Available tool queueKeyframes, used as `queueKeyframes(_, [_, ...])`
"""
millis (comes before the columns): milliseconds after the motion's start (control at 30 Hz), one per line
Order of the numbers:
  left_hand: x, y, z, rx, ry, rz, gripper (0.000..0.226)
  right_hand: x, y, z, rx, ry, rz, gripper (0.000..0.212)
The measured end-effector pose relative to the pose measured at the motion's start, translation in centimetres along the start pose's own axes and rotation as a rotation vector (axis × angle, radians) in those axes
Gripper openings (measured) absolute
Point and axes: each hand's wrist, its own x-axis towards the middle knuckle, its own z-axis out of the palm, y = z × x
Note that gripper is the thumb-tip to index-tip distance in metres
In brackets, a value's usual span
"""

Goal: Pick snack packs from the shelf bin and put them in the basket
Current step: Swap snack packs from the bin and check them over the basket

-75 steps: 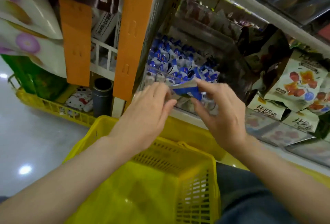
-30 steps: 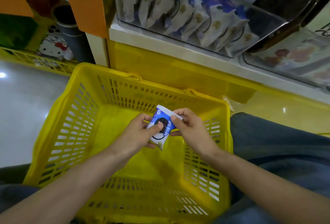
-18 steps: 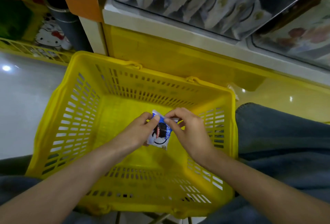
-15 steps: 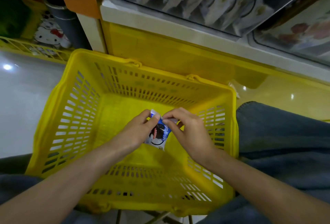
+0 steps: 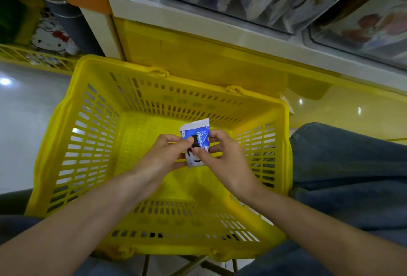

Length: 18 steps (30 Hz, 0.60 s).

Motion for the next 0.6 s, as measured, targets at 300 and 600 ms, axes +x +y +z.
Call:
queueKeyframes(300, [-0.6, 0.5, 0.1, -0.086, -0.091, 0.071, 0.025, -0.4, 0.1, 0.0, -0.320, -0.057, -0.272, 0.047])
queueKeyframes(600, [-0.3, 1.1, 0.4, -0.125, -0.069, 0.126, 0.030, 0.4, -0.6, -0.3, 0.002, -0.003, -0.091, 0.031])
